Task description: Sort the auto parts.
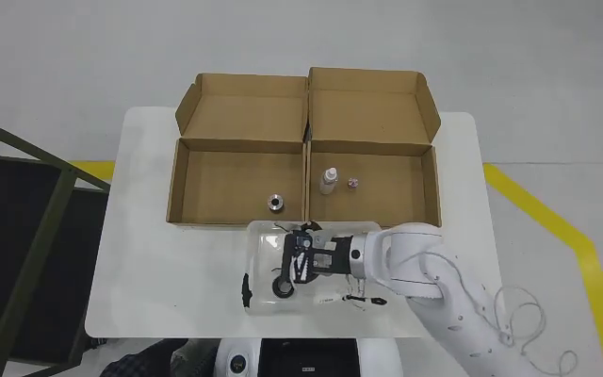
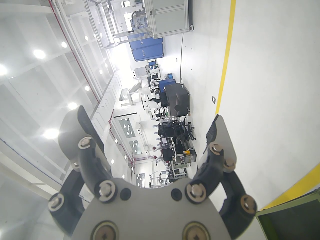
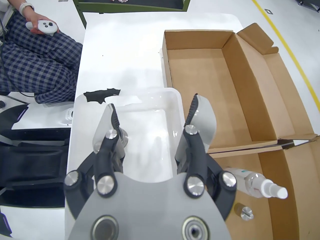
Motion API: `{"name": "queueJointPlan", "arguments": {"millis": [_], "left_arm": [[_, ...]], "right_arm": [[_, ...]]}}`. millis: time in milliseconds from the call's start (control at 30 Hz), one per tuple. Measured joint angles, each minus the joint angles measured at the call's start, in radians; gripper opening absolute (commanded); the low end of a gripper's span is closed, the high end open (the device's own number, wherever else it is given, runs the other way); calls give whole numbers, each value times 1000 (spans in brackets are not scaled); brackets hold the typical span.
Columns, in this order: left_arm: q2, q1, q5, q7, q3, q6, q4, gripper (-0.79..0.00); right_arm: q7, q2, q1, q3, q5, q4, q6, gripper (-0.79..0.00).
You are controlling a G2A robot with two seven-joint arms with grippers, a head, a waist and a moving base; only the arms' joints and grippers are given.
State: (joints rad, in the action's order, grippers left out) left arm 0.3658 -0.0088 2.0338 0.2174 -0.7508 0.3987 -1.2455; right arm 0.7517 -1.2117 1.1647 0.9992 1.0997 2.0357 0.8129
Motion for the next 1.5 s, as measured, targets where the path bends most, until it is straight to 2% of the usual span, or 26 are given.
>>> {"name": "queueJointPlan", "arguments": {"millis": [300, 567, 1033, 1433, 1500], "left_arm": [[0, 0, 0, 0, 0, 0, 0, 0], [0, 0, 0, 0, 0, 0, 0, 0], [0, 0, 0, 0, 0, 0, 0, 0], [0, 0, 0, 0, 0, 0, 0, 0], [0, 0, 0, 0, 0, 0, 0, 0]], "right_arm": [[-24, 29, 102, 21, 75, 25, 79, -219], [-55, 43, 133, 8, 145, -8, 109, -215], [-152, 41, 93, -78, 250, -130, 70, -169], [-181, 23, 28, -177, 284, -206, 30, -197], [-183, 20, 19, -190, 287, -218, 27, -222]]}}
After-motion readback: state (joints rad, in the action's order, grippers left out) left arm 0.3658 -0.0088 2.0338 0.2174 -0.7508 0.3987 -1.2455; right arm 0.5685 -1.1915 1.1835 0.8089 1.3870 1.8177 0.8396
